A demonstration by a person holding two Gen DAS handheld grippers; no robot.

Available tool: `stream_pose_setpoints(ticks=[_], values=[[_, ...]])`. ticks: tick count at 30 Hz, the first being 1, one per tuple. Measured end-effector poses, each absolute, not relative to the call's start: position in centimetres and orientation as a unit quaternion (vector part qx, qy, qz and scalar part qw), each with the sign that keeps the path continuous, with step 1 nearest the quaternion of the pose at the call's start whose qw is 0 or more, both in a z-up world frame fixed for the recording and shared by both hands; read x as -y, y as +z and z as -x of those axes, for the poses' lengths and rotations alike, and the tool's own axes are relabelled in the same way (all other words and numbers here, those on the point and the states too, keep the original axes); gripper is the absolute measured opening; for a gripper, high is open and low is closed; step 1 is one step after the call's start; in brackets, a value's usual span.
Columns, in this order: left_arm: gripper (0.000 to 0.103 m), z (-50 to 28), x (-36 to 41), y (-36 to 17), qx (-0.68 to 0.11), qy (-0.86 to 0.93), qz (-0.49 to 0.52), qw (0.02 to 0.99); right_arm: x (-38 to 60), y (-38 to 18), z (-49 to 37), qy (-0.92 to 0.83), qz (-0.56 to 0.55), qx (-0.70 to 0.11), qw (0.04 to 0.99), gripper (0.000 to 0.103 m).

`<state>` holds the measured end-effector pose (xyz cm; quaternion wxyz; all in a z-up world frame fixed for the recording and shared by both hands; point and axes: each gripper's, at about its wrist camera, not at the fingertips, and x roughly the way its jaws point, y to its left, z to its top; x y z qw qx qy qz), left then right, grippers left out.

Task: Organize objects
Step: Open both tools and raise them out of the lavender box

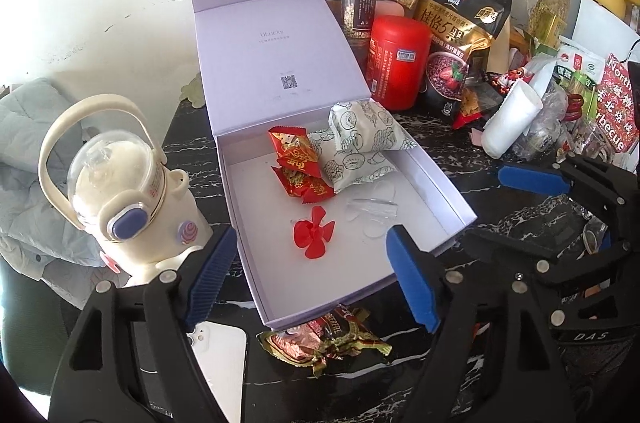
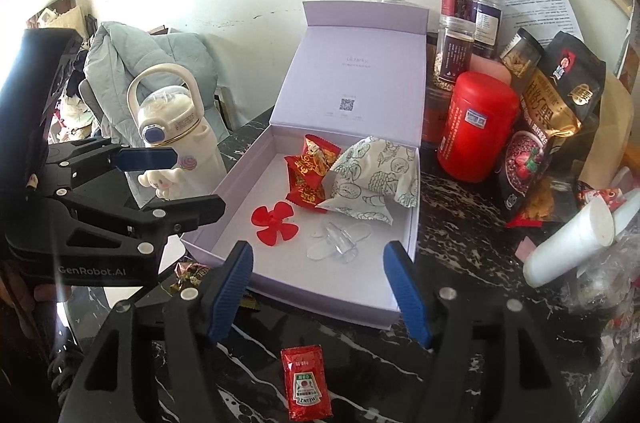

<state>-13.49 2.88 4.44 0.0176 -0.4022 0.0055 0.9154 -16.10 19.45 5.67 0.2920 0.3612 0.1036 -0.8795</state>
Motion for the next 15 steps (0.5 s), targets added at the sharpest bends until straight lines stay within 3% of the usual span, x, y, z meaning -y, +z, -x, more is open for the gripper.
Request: stream_pose_setpoints(ticks=[15], values=[[0.08, 10.1, -3.8, 4.8, -0.021, 0.92, 0.391, 0.019, -20.5, 5.1, 12.3, -0.882, -0.359, -0.105, 0.286, 0.07]])
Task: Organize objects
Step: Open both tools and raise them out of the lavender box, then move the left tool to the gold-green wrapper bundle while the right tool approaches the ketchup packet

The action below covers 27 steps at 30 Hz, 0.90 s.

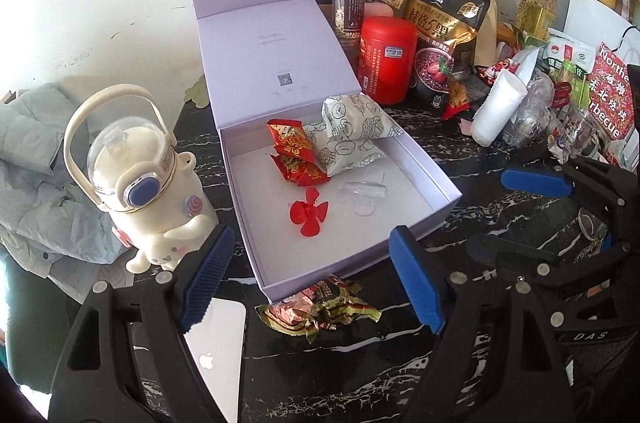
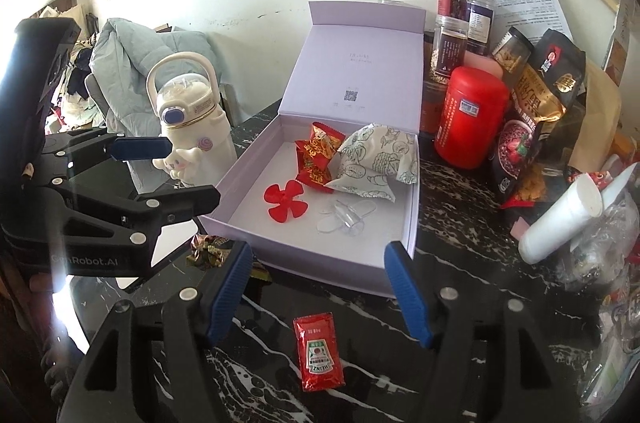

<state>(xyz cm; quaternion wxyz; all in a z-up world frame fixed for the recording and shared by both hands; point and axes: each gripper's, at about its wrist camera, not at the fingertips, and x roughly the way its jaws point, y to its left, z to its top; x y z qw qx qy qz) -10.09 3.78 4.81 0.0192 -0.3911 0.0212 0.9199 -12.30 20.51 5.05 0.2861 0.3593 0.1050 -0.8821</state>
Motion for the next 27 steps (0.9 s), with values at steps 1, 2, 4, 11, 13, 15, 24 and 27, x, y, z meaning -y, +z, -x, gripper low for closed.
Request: stream_pose_setpoints(ticks=[1, 2, 4, 11, 13, 15, 24, 27], values=[[0.08, 9.9, -3.9, 4.7, -0.023, 0.921, 0.389, 0.021, -20.6, 4.9, 12.2, -0.882, -0.36, -0.104, 0.285, 0.07], [0.08, 9.7, -4.0, 4.7, -0.024, 0.92, 0.389, 0.021, -20.7, 4.7, 12.0, -0.882, -0.361, -0.103, 0.285, 0.07], [0.08, 9.5, -4.3, 4.4, -0.025, 0.919, 0.392, 0.025, -21.0, 4.4, 11.8, -0.881, -0.365, -0.095, 0.285, 0.07], [0.08, 8.6, -4.5, 3.1, -0.016, 0.917, 0.398, 0.029, -21.5, 2.2, 11.2, -0.871, -0.391, -0.076, 0.287, 0.07], [0.08, 8.5, -4.6, 2.3, -0.015, 0.913, 0.407, 0.037, -21.4, 1.5, 10.9, -0.869, -0.395, -0.076, 0.29, 0.07], [0.08, 8.4, -4.8, 1.7, -0.019, 0.91, 0.411, 0.043, -21.2, 0.8, 10.6, -0.866, -0.398, -0.076, 0.293, 0.07], [0.08, 7.8, -4.8, -0.5, -0.013, 0.902, 0.427, 0.065, -21.1, -1.5, 9.9, -0.856, -0.417, -0.077, 0.296, 0.07], [0.079, 7.9, -4.9, -1.3, -0.012, 0.898, 0.434, 0.067, -21.2, -2.3, 9.8, -0.853, -0.424, -0.076, 0.296, 0.07]])
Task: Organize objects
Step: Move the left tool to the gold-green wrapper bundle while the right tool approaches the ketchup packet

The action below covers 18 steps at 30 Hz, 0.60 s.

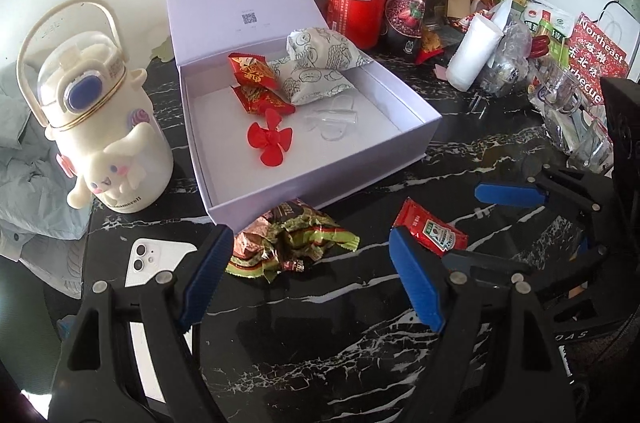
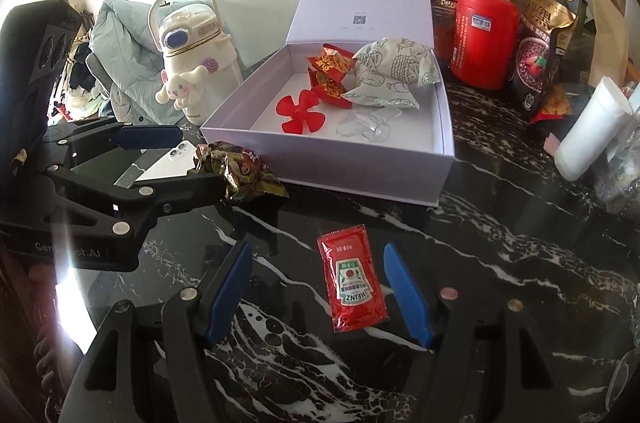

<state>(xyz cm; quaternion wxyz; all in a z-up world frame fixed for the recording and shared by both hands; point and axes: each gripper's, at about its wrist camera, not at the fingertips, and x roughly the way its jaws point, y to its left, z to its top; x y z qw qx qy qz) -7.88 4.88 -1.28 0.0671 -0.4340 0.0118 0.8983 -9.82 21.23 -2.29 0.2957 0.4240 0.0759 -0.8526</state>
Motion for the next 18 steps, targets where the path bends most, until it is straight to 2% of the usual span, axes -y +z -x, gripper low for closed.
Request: stream_pose_setpoints(ticks=[18], values=[[0.08, 9.4, -4.9, -3.5, -0.022, 0.891, 0.447, 0.074, -21.5, -5.8, 11.0, -0.834, -0.462, -0.08, 0.29, 0.07]])
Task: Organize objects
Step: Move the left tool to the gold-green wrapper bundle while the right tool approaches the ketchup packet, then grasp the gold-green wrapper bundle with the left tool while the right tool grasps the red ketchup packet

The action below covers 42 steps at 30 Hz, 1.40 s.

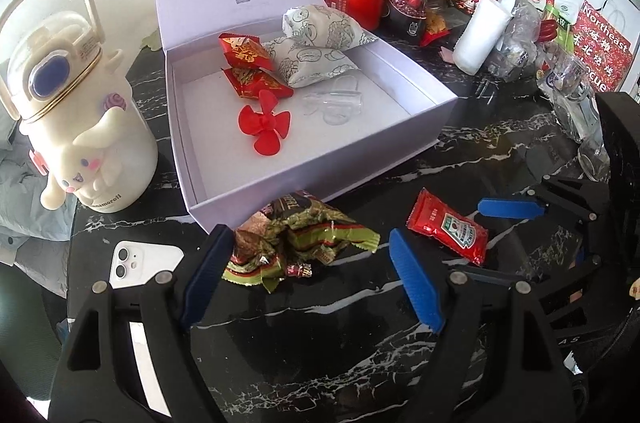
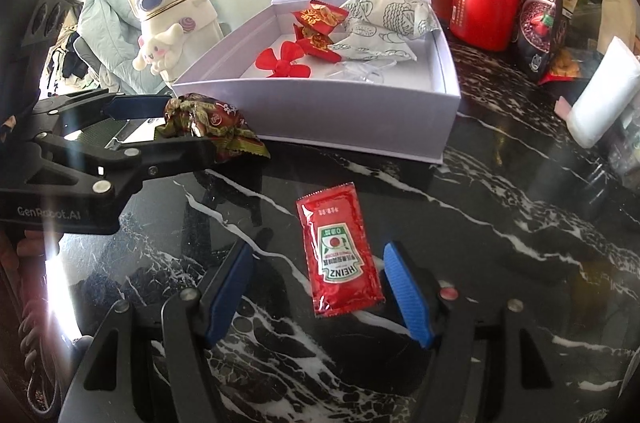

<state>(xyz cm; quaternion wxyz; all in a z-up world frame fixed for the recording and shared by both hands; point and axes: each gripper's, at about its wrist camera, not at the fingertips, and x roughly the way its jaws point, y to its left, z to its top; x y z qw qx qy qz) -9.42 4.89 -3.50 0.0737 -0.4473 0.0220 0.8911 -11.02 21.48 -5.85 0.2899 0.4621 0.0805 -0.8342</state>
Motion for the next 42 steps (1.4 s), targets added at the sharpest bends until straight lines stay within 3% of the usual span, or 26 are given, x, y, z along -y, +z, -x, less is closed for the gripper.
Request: stream_pose_setpoints(ticks=[8, 10, 12, 13, 31, 32, 37, 42], values=[[0.08, 9.5, -4.6, -3.4, -0.02, 0.891, 0.45, 0.061, -21.4, -6.3, 11.4, -0.834, -0.464, -0.091, 0.283, 0.067], [0.08, 9.3, -4.5, -3.2, -0.021, 0.893, 0.445, 0.065, -21.3, -6.4, 11.4, -0.838, -0.459, -0.101, 0.276, 0.06], [0.08, 9.3, -4.6, -3.1, -0.028, 0.894, 0.443, 0.066, -21.1, -6.4, 11.3, -0.843, -0.452, -0.123, 0.266, 0.04], [0.08, 9.3, -4.6, -3.1, -0.032, 0.894, 0.442, 0.066, -21.0, -6.4, 11.3, -0.843, -0.45, -0.127, 0.266, 0.038], [0.087, 11.8, -4.8, -6.6, -0.031, 0.878, 0.474, 0.058, -21.1, -6.5, 10.9, -0.845, -0.433, -0.132, 0.284, 0.036], [0.086, 11.7, -4.6, -6.7, -0.023, 0.879, 0.472, 0.059, -21.1, -6.5, 11.0, -0.845, -0.434, -0.129, 0.285, 0.036], [0.059, 11.2, -3.6, -6.4, 0.013, 0.885, 0.461, 0.064, -21.8, -6.4, 11.4, -0.844, -0.443, -0.099, 0.286, 0.031], [0.05, 10.5, -4.1, -6.1, 0.012, 0.883, 0.463, 0.081, -22.4, -6.3, 11.6, -0.841, -0.45, -0.074, 0.292, 0.026]])
